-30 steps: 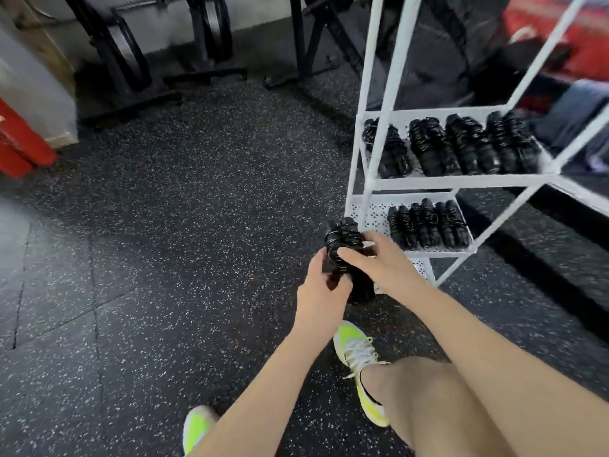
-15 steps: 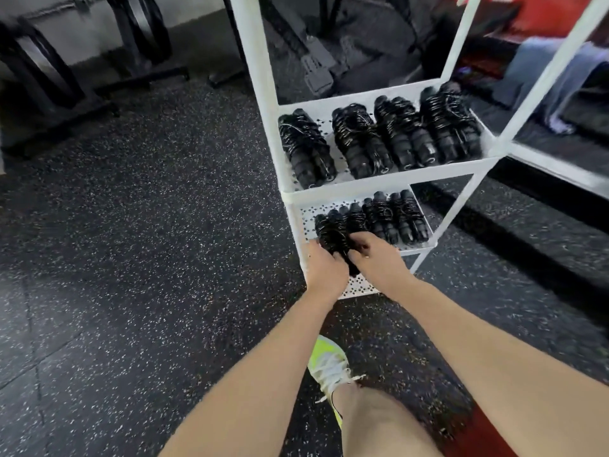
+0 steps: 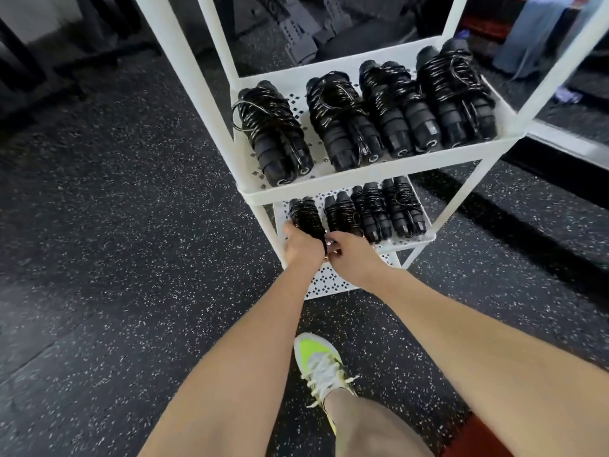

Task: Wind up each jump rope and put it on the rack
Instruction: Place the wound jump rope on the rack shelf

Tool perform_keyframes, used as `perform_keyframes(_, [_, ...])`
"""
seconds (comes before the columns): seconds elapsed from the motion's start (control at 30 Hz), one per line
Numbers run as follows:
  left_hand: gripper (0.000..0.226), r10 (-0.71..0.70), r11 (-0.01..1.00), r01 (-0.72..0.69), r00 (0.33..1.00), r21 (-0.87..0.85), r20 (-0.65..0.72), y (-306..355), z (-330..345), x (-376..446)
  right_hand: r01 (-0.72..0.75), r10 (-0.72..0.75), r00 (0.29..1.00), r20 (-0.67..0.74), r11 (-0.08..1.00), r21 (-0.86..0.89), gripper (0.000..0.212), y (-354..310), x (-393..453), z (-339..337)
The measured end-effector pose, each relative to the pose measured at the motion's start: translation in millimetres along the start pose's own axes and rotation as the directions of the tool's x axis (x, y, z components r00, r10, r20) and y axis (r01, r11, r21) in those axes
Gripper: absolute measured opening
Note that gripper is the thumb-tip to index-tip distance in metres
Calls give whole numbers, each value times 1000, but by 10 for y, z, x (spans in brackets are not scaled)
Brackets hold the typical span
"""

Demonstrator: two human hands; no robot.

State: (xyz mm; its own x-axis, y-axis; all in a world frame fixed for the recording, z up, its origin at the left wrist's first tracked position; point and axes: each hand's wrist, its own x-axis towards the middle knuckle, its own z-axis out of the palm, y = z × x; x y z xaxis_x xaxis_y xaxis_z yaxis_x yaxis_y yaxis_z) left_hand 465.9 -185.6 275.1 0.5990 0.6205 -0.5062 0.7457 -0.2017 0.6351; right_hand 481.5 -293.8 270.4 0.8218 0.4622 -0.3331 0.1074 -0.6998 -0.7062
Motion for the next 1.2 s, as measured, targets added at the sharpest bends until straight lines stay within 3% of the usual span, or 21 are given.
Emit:
perform_keyframes(0.1, [53, 48, 998, -47, 999, 50, -16, 7, -25, 10, 6, -6, 1000, 5, 999, -51, 47, -1, -45, 11])
perform_keyframes(0.23, [67, 127, 964, -127, 992, 234, 17, 19, -40, -117, 44, -44, 999, 3, 994, -97, 45, -44, -154, -14])
perform_keyframes(0.4, [69, 242, 915, -250, 968, 317, 65, -55, -80, -394, 67, -70, 997, -32, 994, -87, 43, -56, -365, -112])
perform_keyframes(0.57, [51, 421, 903, -420, 907, 97, 3, -43, -414, -882, 86, -91, 970, -226, 996, -33, 27, -99, -755, -548])
perform_keyframes(0.67, [30, 473, 879, -477, 865, 17, -169, -37, -738, -1225, 43, -11, 914, -405, 997, 70, 24, -160, -1055, -950])
perform_keyframes(0.77, [7, 470, 852, -523, 787, -28, -400, 53, -1097, -1510, 64, 73, 783, -618, 978, 197, 27, -245, -1314, -1410])
perform_keyframes(0.83, [14, 466, 809, -581, 725, -87, -507, 193, -1350, -1650, 125, 107, 679, -727, 958, 258, 31, -323, -1407, -1764])
perform_keyframes(0.9, [29, 476, 766, -630, 689, -128, -547, 383, -1579, -1743, 175, 79, 632, -771, 954, 242, 43, -392, -1410, -2109])
perform_keyframes(1.0, [42, 514, 764, -638, 688, -91, -513, 706, -1829, -1800, 221, -36, 694, -719, 961, 166, 58, -524, -1360, -2500])
perform_keyframes(1.1, [31, 486, 805, -584, 751, -105, -447, 940, -1940, -1730, 193, -70, 777, -626, 973, 130, 45, -701, -1355, -2689])
perform_keyframes(1.2, [36, 422, 823, -536, 799, -187, -429, 1064, -1984, -1667, 184, -74, 799, -597, 975, 126, 38, -779, -1349, -2735])
